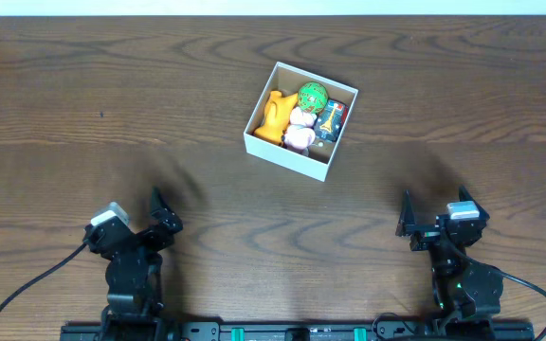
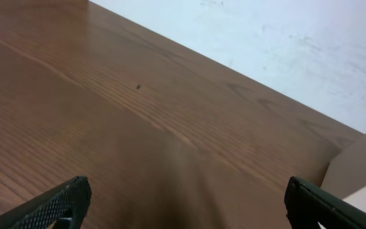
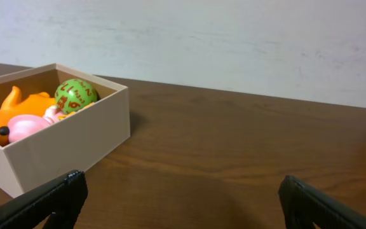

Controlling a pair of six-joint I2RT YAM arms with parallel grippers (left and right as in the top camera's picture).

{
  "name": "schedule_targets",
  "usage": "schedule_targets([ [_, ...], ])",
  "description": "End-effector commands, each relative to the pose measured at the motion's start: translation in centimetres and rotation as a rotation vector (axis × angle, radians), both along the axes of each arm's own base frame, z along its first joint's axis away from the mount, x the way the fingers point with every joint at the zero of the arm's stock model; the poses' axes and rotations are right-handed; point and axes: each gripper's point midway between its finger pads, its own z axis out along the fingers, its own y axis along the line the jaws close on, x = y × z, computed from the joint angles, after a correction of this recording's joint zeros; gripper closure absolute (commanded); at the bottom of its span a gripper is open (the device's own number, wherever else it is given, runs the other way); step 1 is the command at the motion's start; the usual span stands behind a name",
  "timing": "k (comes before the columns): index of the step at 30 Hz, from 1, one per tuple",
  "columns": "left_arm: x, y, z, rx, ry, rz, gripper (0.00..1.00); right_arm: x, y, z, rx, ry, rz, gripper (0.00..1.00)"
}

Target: Pack container

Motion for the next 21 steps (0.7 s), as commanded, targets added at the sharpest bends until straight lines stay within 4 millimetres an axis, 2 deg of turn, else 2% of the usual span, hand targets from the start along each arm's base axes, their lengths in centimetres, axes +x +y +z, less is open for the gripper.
schedule_targets([
  [1,-0.08,0.13,-0.07,-0.003,-0.028,0.007,0.02,-0.01,-0.27,-0.07,0.013,0.001,-0.013,0.01],
  [4,-0.12,0.13,-0.63,-0.003,-0.031,0.007,0.02,-0.01,-0.27,-0.07,0.013,0.001,-0.013,0.01],
  [21,-0.04,-0.3,-0.52,0.051,-0.025,-0.033,0.02,-0.01,-0.27,-0.07,0.013,0.001,-0.013,0.01],
])
